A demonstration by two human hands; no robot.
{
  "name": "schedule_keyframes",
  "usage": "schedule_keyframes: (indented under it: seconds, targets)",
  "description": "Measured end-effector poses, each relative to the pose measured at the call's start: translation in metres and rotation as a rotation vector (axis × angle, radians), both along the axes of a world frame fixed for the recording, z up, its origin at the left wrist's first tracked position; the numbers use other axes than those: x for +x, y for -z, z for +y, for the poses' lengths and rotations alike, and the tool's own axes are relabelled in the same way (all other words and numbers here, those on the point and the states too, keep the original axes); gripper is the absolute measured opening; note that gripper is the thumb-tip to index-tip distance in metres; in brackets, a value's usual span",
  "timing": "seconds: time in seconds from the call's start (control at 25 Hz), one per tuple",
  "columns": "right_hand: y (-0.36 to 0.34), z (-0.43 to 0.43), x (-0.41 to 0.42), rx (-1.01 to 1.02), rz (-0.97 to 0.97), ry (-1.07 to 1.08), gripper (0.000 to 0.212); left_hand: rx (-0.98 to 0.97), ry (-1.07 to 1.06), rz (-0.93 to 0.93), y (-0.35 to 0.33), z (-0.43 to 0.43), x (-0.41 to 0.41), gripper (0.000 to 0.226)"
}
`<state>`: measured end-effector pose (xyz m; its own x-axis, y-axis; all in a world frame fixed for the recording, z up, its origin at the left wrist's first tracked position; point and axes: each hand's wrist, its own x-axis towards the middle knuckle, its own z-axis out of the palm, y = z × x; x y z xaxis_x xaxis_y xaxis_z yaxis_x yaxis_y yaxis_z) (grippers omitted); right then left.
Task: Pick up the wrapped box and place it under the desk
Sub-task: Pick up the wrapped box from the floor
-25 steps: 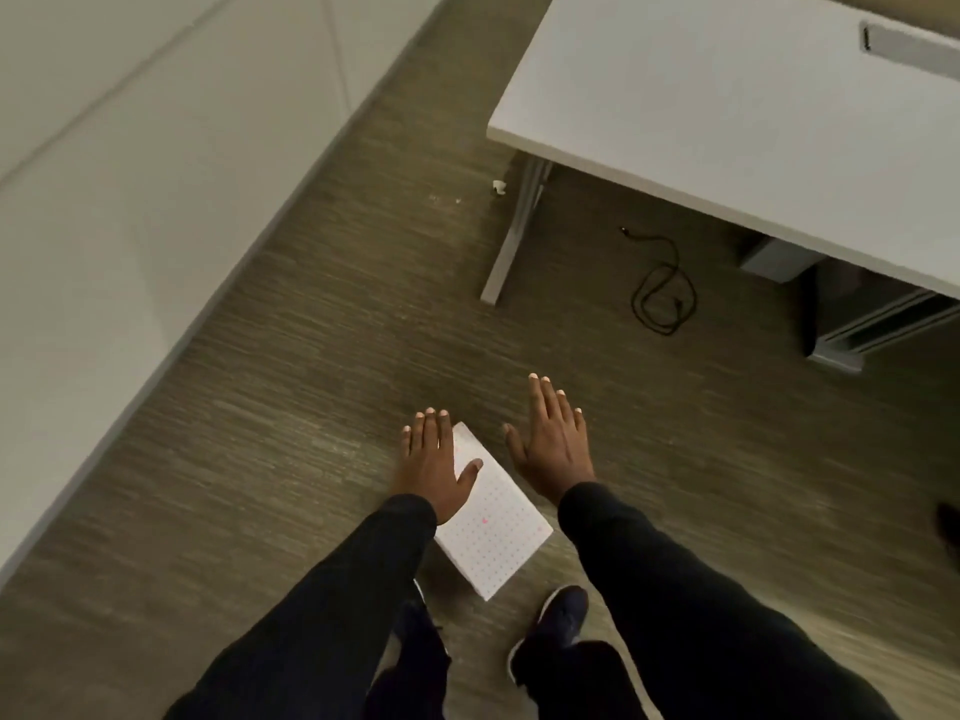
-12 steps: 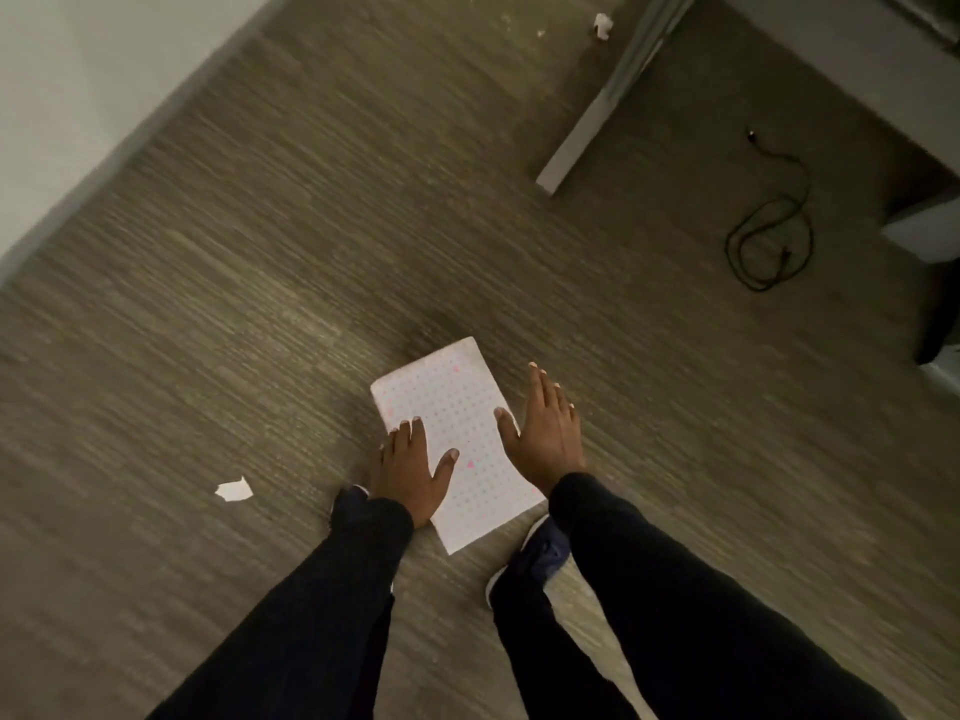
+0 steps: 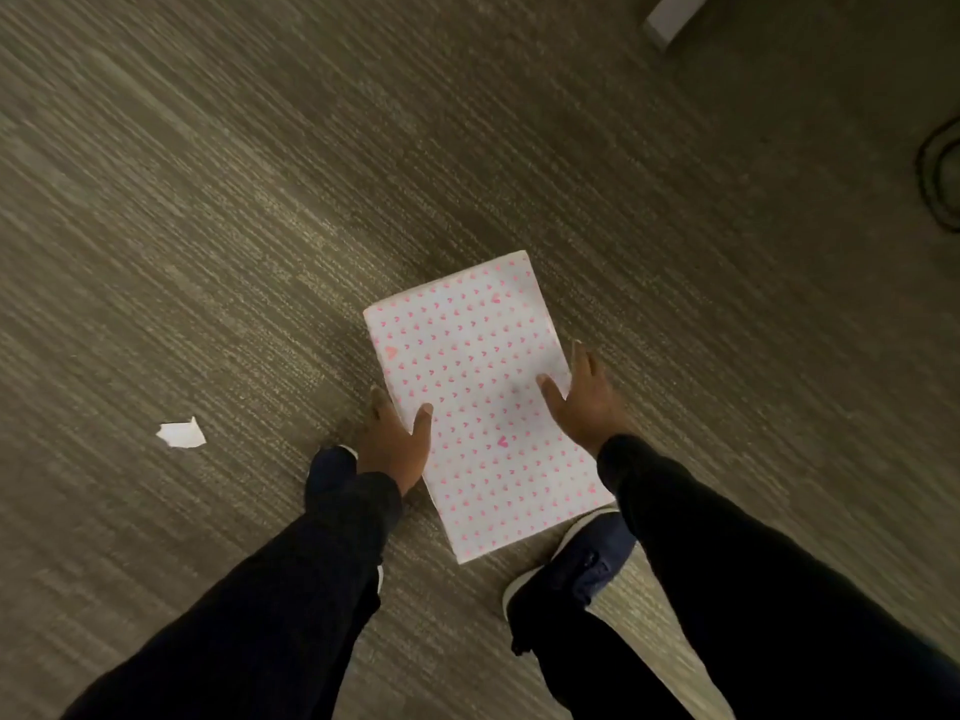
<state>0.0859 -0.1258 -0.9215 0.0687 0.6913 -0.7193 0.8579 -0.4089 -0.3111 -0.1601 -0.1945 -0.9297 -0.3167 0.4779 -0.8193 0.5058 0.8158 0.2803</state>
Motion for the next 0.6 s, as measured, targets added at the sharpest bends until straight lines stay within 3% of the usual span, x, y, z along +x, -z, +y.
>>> schedule_keyframes:
  seconds: [0.16, 0.24, 0.4, 0.6]
  targets:
    - [0.045, 0.007, 0.004, -0.194, 0.14, 0.333, 0.098, -0.124, -0.6, -0.362, 0.048, -0.01, 0.009, 0.06]
    - [0.055, 0.008, 0.007, -0.219, 0.214, 0.461, 0.104, -0.075, -0.757, -0.487, 0.061, -0.015, 0.017, 0.049]
    - [0.039, 0.014, 0.013, -0.219, 0.262, 0.464, 0.1, 0.0, -0.81, -0.512, 0.052, -0.014, 0.029, 0.046]
    - [-0.046, 0.026, 0.028, -0.125, 0.337, 0.41, 0.071, 0.036, -0.738, -0.471, -0.024, -0.006, 0.026, 0.042]
